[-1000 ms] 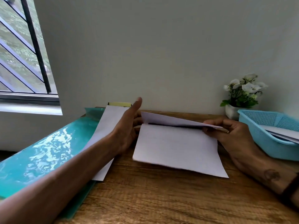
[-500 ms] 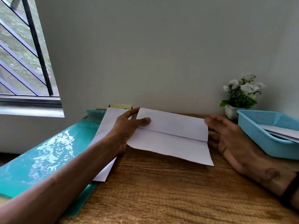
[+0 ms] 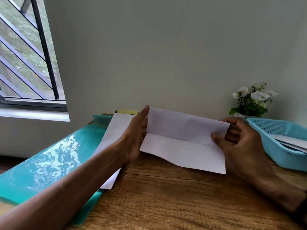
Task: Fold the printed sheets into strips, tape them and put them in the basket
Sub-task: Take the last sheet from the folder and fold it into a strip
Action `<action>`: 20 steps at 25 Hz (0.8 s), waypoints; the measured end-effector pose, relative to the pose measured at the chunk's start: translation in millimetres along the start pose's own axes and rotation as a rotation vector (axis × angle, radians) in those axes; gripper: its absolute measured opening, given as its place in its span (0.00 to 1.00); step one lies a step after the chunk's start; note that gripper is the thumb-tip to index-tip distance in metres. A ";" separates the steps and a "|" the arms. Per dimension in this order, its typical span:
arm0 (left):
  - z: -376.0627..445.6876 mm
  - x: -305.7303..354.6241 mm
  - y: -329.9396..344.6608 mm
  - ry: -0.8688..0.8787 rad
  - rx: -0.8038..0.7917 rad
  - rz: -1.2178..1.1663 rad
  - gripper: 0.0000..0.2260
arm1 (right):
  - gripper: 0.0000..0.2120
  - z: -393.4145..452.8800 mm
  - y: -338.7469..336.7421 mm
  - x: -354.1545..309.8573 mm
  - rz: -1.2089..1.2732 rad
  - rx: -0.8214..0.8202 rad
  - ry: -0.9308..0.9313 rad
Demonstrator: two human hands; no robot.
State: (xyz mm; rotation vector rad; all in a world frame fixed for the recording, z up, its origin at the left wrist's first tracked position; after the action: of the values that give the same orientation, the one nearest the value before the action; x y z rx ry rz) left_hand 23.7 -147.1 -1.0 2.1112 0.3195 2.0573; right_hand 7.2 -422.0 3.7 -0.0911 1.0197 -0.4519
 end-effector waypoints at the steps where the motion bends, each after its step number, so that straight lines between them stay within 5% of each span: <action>1: -0.9 0.5 2.0 -0.024 -0.021 -0.044 0.27 | 0.15 -2.7 0.1 -5.0 -0.030 -0.008 -0.079; 6: -0.5 6.1 -3.6 -0.024 -0.042 -0.290 0.32 | 0.14 -9.5 7.9 -10.2 -0.230 -0.142 -0.331; 9: 3.4 4.8 -8.6 0.025 0.043 -0.263 0.16 | 0.20 -10.9 10.8 -12.4 -0.271 -0.180 -0.353; 13: 6.9 3.1 -10.0 0.074 0.075 -0.229 0.20 | 0.20 -7.6 12.3 -4.3 -0.076 -0.187 -0.051; 17: 9.5 3.0 -10.1 0.144 0.067 -0.214 0.20 | 0.13 -5.1 18.4 3.8 0.558 -0.305 0.453; 20: 7.2 0.8 -4.2 0.200 -0.005 -0.085 0.21 | 0.15 -9.7 21.4 7.7 0.289 -0.309 0.429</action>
State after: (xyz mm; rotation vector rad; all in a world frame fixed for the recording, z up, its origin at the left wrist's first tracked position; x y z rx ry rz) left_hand 30.8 -142.7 -1.6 1.8573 0.4241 2.2197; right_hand 9.3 -404.5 -13.6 -0.1238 1.4958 -0.0434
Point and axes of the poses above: each hand's wrist, its own z-axis towards the middle knuckle, its own y-axis out of the palm, x = y × z, the point moved 4 cm from there along z, towards the middle knuckle, and after that the axes turned 5 degrees about y, right-handed, at the moved point
